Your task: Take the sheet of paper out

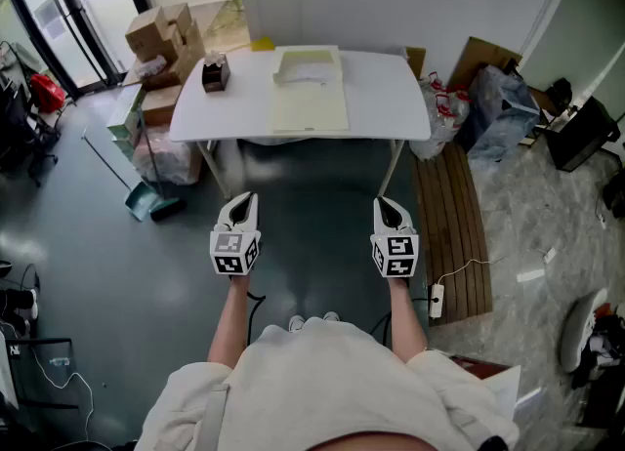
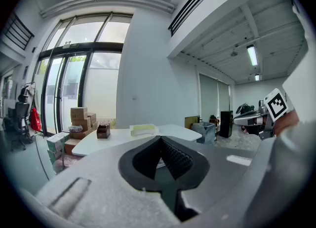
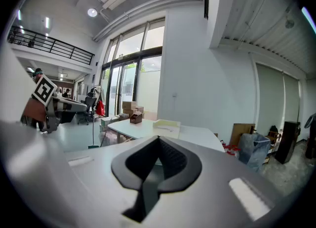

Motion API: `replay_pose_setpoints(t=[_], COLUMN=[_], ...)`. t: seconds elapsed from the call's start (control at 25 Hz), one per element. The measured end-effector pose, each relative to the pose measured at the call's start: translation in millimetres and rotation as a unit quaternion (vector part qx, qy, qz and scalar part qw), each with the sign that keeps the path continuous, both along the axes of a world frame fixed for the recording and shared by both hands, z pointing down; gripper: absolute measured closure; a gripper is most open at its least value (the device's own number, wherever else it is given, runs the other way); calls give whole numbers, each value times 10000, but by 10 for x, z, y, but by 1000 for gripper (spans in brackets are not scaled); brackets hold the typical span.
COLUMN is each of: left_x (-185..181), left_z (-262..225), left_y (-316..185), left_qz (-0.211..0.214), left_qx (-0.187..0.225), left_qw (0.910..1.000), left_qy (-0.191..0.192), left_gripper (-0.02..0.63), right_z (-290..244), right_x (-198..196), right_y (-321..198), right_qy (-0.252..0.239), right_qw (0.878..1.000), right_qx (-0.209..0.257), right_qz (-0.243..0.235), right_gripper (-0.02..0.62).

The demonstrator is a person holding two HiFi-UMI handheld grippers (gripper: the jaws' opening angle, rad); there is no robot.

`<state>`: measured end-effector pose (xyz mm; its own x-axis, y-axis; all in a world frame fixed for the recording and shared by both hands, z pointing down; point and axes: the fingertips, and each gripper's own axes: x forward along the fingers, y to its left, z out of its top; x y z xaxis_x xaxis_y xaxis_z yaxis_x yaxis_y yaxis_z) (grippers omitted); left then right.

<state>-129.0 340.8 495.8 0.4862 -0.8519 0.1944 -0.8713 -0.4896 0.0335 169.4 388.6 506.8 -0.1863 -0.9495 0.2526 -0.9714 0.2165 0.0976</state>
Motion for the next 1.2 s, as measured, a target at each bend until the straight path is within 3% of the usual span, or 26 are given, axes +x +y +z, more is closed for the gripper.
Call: replay_pose_setpoints(t=[1.2], left_x=[568], left_z=[134], left_y=[86], left_qz=[-176], left_qx=[-166], left_qw=[9997], left_qy=[-102], left_gripper=[600], right_z=[156], right_x=[401], right_y=[-65], right_qy=[-191], right_qw=[9990], right_qx=[-106], right_qz=[-398], right_gripper=[594])
